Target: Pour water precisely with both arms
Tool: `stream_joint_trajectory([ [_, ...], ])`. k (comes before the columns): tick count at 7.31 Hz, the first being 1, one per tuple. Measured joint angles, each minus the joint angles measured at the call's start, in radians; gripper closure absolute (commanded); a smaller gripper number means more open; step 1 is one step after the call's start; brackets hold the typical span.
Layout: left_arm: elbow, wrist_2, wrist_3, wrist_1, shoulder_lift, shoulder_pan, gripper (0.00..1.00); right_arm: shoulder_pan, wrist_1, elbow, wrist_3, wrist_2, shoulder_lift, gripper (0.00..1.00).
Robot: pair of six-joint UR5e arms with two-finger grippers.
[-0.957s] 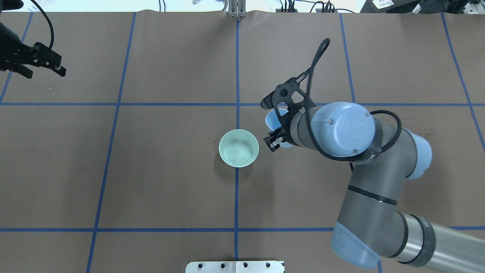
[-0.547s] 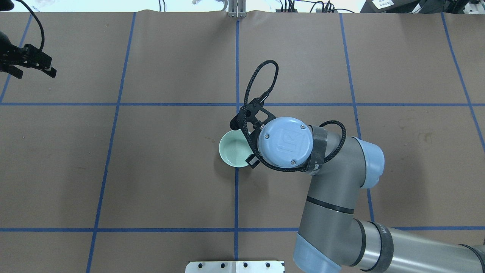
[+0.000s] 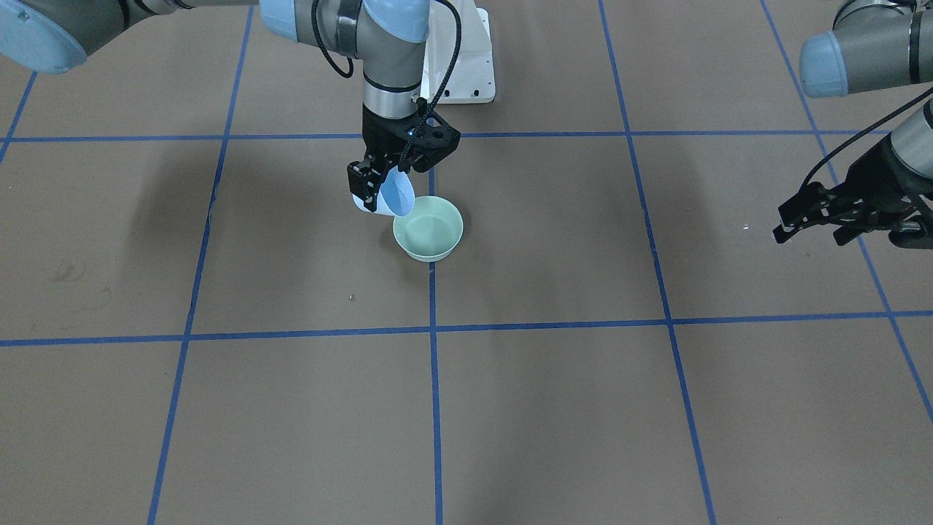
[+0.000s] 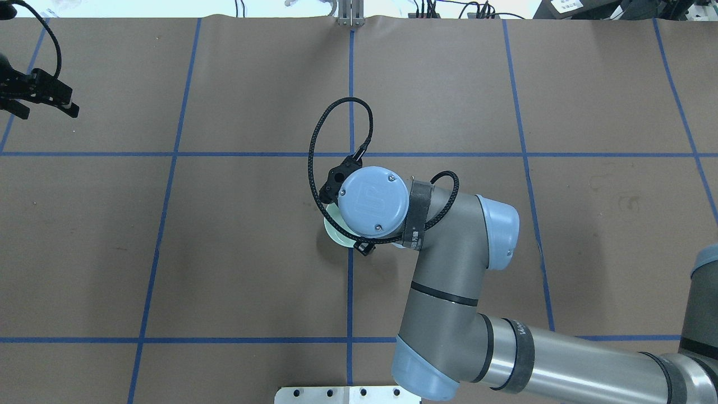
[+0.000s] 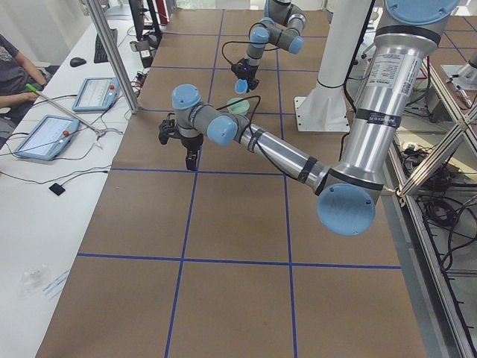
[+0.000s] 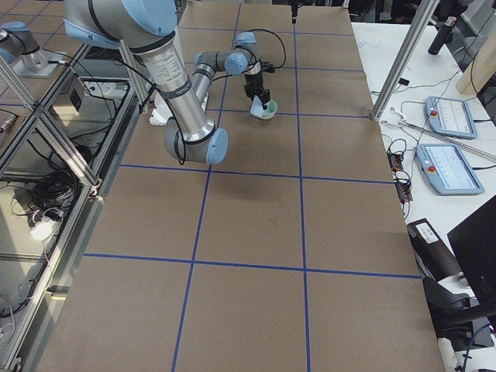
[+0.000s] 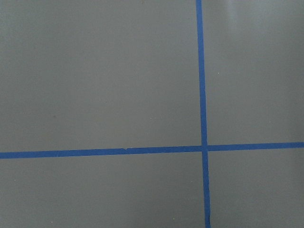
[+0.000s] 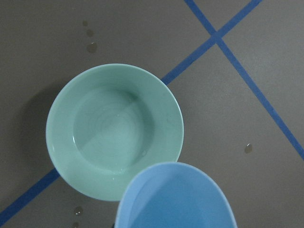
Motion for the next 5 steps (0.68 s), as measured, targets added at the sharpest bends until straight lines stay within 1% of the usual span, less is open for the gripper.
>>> stream_joint_trajectory([
  [2, 0.000, 0.001, 0.000, -0.001, 0.001, 0.001, 0.01, -0.002, -0.046, -0.037, -0.052, 0.001, 0.033, 0.66],
  [5, 0.000, 0.000, 0.000, -0.002, 0.003, 0.001, 0.01, -0.003, -0.171, -0.130, -0.127, -0.003, 0.138, 0.67],
])
